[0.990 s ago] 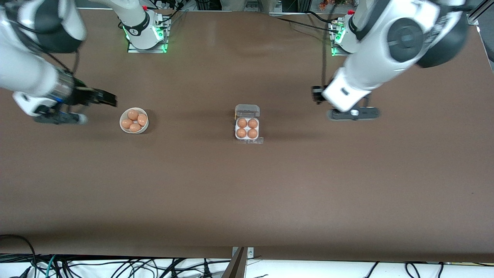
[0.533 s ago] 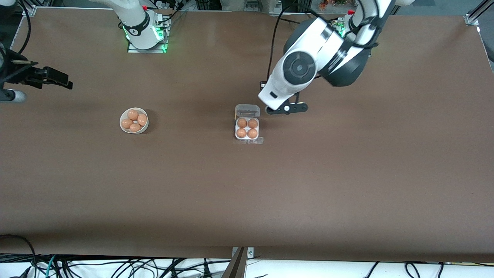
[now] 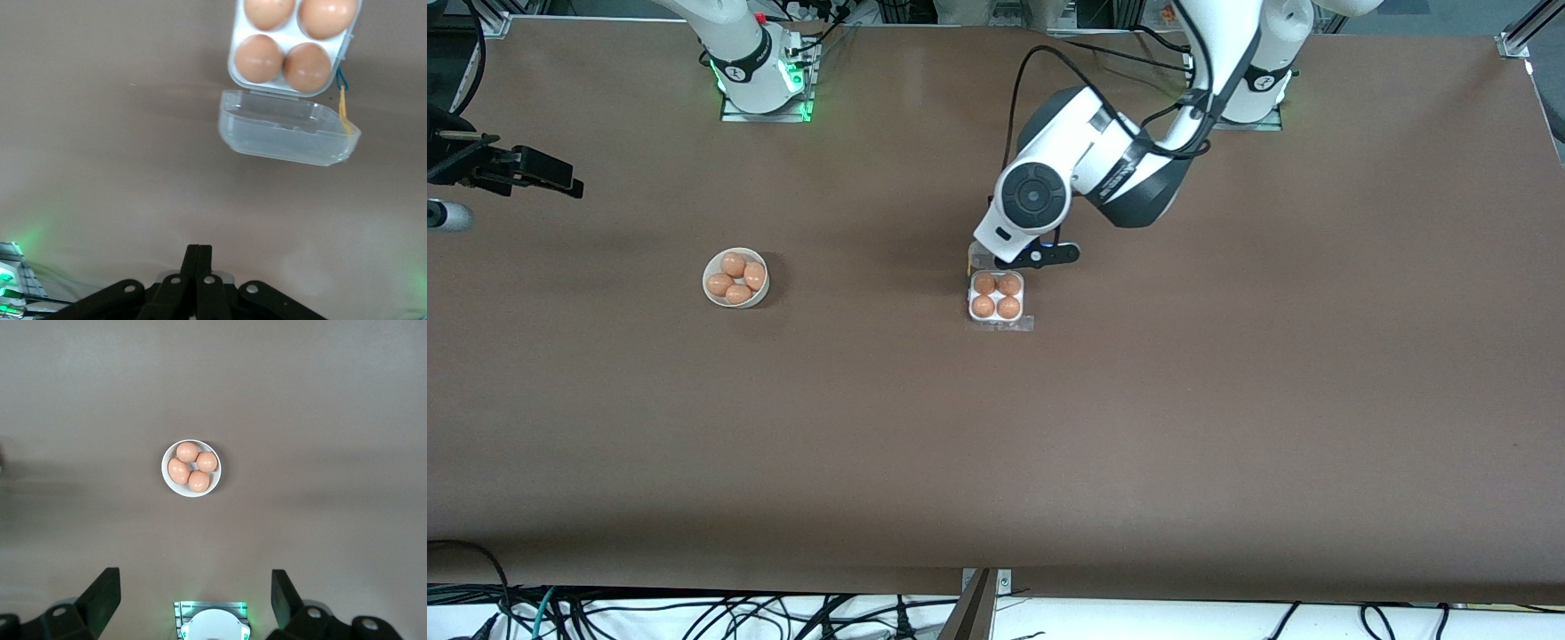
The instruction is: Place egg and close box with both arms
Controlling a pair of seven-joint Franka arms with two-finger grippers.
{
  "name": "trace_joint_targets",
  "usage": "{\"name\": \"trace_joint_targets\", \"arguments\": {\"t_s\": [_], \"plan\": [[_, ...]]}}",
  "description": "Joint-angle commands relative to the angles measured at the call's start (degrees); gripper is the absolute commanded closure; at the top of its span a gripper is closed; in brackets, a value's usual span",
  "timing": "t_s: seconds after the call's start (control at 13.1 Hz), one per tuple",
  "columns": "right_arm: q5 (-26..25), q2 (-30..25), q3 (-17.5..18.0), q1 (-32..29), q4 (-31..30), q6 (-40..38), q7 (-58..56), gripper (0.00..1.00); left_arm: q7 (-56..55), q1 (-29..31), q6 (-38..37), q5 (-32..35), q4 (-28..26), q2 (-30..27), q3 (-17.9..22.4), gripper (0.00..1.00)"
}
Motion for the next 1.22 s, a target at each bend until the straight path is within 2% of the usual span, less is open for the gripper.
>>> {"name": "trace_joint_targets", "arguments": {"t_s": [0.0, 0.08, 0.15, 0.23, 0.38, 0.53, 0.84, 1.07, 1.14], "plan": [[0.1, 0.9, 17.5, -17.6, 1.9, -0.9, -0.7, 0.0, -0.8, -0.9, -0.6, -2.7, 3.7, 4.3, 0.7, 0.97], [0.2, 1.0, 22.8, -22.0, 1.9, -0.3, -0.2, 0.0, -0.8, -1.5, 1.2, -3.4, 3.6, 4.7, 0.7, 0.98], [0.3, 1.3, 25.4, -24.3, 1.9, -0.2, 0.0, 0.0, -0.8, -1.8, 2.6, -3.6, 3.6, 5.7, 0.7, 0.98], [0.1, 1.4, 25.6, -24.4, 1.9, -0.1, 0.0, 0.0, -0.9, -2.0, 3.7, -3.6, 3.6, 6.5, 0.7, 0.99], [-0.2, 2.8, 24.8, -22.4, 4.2, 1.3, 0.1, 0.0, -0.9, -2.7, 5.8, -3.4, 3.6, 7.9, 0.7, 0.99], [0.1, 3.0, 19.9, -18.4, 5.4, 1.3, 0.3, 0.0, -0.8, -2.5, 7.4, -3.2, 3.6, 8.3, 1.0, 0.99], [-0.1, 3.0, 19.6, -18.7, 5.4, 1.3, 0.1, 0.0, -0.2, -1.9, 13.1, -3.0, 3.6, 9.5, 1.8, 1.0], [-0.6, 2.9, 19.7, -18.5, 5.4, 1.1, 0.0, 0.0, 0.6, -1.8, 14.8, -3.0, 3.7, 9.3, 4.9, 0.99], [-0.6, 2.8, 19.7, -18.4, 5.4, 0.9, -0.1, 0.0, 1.0, -1.8, 14.4, -2.7, 4.3, 8.9, 6.4, 0.96]]}}
